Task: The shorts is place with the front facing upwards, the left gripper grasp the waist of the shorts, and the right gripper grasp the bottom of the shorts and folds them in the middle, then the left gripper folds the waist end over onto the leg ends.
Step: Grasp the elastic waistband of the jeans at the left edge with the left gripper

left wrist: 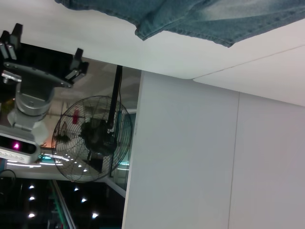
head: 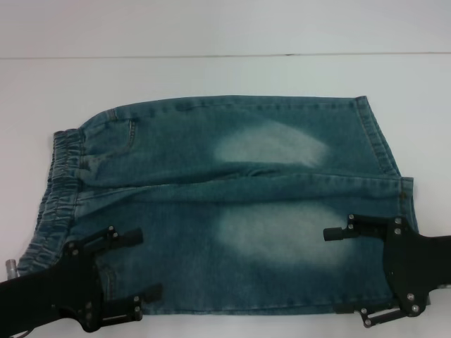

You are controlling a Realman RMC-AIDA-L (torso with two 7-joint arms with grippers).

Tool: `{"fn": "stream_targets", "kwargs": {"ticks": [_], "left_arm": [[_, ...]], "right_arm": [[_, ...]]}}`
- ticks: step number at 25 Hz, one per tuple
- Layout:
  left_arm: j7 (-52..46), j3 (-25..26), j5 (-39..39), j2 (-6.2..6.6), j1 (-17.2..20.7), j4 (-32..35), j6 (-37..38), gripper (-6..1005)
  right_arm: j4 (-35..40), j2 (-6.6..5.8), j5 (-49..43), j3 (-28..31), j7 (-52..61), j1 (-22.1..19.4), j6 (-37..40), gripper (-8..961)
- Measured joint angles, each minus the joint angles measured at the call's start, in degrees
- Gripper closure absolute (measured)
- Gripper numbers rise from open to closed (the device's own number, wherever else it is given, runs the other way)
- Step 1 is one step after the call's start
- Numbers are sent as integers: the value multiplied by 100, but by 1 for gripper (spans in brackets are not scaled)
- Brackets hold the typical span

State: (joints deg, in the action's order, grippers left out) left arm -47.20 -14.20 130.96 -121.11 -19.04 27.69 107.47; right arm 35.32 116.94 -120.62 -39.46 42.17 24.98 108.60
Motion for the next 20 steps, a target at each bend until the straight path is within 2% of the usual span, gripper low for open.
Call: {"fn": "stream_targets", "kwargs": {"ticks": [16,20], "left_arm": [[-162,27,7,9,-12,23,3,126],[-708,307,-26,-8,-21,401,0,126]], "right_arm": [[16,31,-5,88,-33,-47,21,29],[17,31,12,112,-6,-49,42,28]]}}
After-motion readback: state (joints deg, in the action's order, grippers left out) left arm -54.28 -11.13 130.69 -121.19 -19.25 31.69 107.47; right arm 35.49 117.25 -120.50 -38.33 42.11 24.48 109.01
